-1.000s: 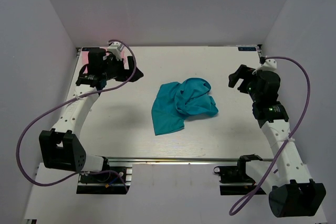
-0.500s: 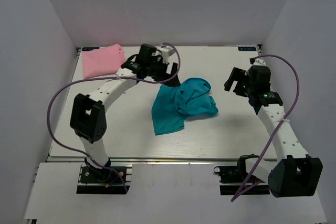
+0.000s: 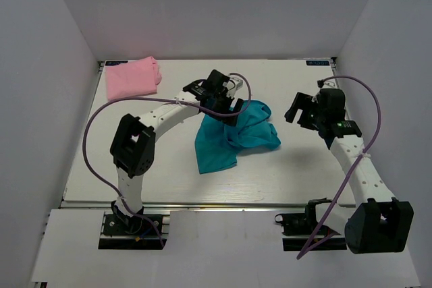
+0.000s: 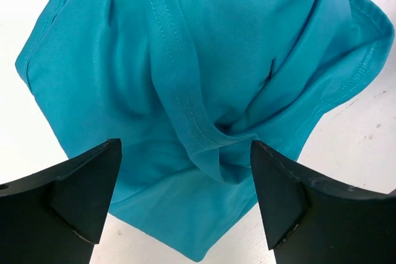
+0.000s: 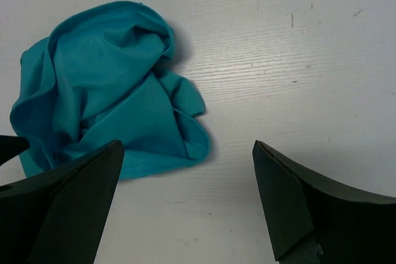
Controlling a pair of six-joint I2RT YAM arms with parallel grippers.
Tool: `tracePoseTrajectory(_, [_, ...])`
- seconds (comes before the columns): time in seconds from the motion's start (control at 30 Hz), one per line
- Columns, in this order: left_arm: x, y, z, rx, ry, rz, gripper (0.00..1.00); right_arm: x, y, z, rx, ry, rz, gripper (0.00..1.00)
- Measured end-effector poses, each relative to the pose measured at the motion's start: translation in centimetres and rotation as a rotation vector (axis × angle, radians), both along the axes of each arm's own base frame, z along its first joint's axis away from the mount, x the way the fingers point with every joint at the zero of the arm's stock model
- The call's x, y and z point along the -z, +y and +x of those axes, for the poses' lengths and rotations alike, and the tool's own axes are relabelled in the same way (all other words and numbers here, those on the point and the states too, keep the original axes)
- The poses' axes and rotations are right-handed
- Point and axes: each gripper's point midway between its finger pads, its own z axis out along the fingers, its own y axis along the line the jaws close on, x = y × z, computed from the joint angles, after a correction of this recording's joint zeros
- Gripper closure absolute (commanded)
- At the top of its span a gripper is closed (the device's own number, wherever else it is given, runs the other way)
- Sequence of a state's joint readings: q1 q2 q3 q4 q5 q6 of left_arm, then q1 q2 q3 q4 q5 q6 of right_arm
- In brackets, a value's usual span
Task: Fold and stack the t-shirts
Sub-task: Flatten out the tshirt
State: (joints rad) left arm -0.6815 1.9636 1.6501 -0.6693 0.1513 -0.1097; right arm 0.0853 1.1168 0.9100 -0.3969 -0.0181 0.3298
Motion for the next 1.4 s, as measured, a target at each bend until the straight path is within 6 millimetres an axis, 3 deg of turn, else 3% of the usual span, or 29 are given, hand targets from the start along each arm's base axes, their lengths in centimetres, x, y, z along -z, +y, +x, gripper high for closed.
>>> tracePoseTrajectory(0.2, [0.6, -0.1, 0.2, -0.013, 0.001, 0.012, 0.10, 1.7, 0.5, -0.9, -0.024, 0.043, 0.016, 0.10])
tracePoseTrajectory(0.37, [2.5, -0.9, 0.0, 0.003, 0.037, 0.007, 0.24, 2.8, 0.7, -1.4, -0.034, 0.063, 0.023, 0.10])
tracePoseTrajectory(0.47, [3.9, -1.6, 0.0, 0.003, 0.071, -0.005, 0.74, 3.6, 0.7, -1.6, -0.036, 0.076, 0.027, 0.10])
tracePoseTrajectory(0.5, [4.3, -1.8, 0.0, 0.007, 0.080, -0.005, 1.00, 3.8, 0.7, -1.7, -0.036, 0.079, 0.028, 0.10])
tracePoseTrajectory(0.63, [5.1, -2.3, 0.2, 0.009, 0.096, -0.014, 1.00, 4.4, 0.9, -1.9, -0.041, 0.090, 0.035, 0.10])
tracePoseTrajectory(0.73, [4.4, -2.7, 0.5, 0.003, 0.074, -0.045, 1.00, 5.2, 1.0, -1.7, -0.044, 0.110, 0.040, 0.16])
tracePoseTrajectory(0.87, [2.2, -2.9, 0.6, -0.008, 0.030, -0.091, 1.00, 6.8, 1.4, -2.0, -0.059, 0.164, 0.054, 0.20])
tracePoseTrajectory(1.1, [-4.2, -2.9, 1.6, -0.045, -0.099, -0.185, 1.00, 10.0, 1.9, -3.2, -0.073, 0.262, 0.080, 0.22])
tracePoseTrajectory(1.2, [-5.2, -2.9, 1.7, -0.050, -0.118, -0.202, 1.00, 10.9, 2.3, -3.3, -0.072, 0.294, 0.104, 0.22])
tracePoseTrajectory(1.4, [-5.3, -2.9, 1.7, -0.054, -0.121, -0.201, 1.00, 12.5, 3.1, -2.9, -0.061, 0.343, 0.157, 0.28])
